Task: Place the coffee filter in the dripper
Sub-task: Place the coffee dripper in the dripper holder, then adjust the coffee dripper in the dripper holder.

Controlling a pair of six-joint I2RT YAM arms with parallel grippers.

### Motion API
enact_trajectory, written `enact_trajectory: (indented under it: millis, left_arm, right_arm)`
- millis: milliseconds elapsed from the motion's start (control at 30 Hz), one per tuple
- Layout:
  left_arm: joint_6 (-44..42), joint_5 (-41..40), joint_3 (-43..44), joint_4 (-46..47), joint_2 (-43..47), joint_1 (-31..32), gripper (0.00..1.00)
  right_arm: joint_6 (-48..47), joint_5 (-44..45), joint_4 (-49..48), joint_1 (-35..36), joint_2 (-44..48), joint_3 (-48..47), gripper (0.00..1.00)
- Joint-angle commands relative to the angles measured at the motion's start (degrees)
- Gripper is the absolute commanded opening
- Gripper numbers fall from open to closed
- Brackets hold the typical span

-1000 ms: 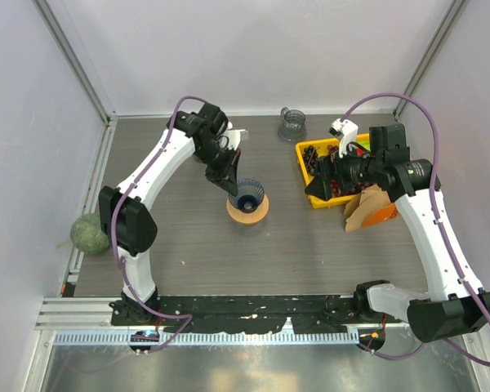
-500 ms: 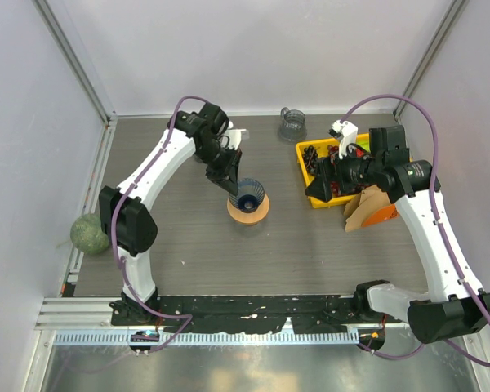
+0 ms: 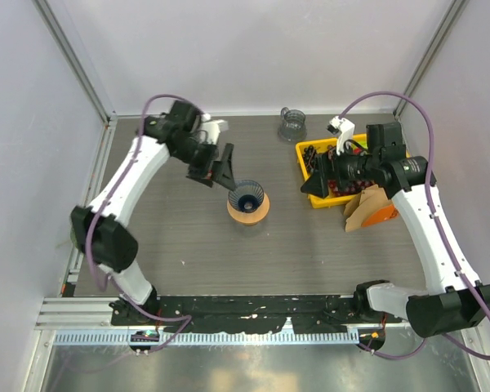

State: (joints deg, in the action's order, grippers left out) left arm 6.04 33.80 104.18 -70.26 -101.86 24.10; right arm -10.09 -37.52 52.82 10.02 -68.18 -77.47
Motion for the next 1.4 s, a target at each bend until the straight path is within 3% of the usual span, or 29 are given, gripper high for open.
enact_trajectory:
  millis: [0, 200, 367, 533, 667, 967, 1367]
  left_arm:
    - [-1.38, 4.17, -9.4, 10.82, 15.78, -6.69, 0.99]
    - [2.82, 6.44, -24.53, 22.35, 26.97, -7.93, 0.97]
    - [9.76, 7.07, -32.62, 34.9, 29.79, -7.93, 0.82]
    - [11.62, 7.33, -33.25, 36.77, 26.38, -6.7, 0.65]
    - [13.11, 7.59, -33.43, 37.74, 24.52, -5.55, 0.61]
    - [13.82, 8.83, -33.69, 38.0, 22.06, -4.41, 0.52]
    - [14.96, 8.65, -33.25, 38.79, 19.95, -1.95, 0.38]
  right_arm:
    - [5.24, -6.15, -7.02, 0.52, -1.69, -1.37, 0.96]
    - [12.37, -6.34, -14.67, 6.06, -6.69, 0.48, 1.0]
    - [12.2, -4.14, -16.87, 10.63, -12.66, -0.84, 0.87]
    - [11.14, -3.7, -17.13, 11.77, -16.63, -2.33, 0.73]
    - [12.02, -4.85, -18.36, 13.18, -18.47, -2.95, 0.65]
    - [13.16, -8.45, -18.98, 14.15, -20.06, -3.65, 0.62]
    - [12.64, -8.71, -17.66, 14.76, -23.22, -4.88, 0.48]
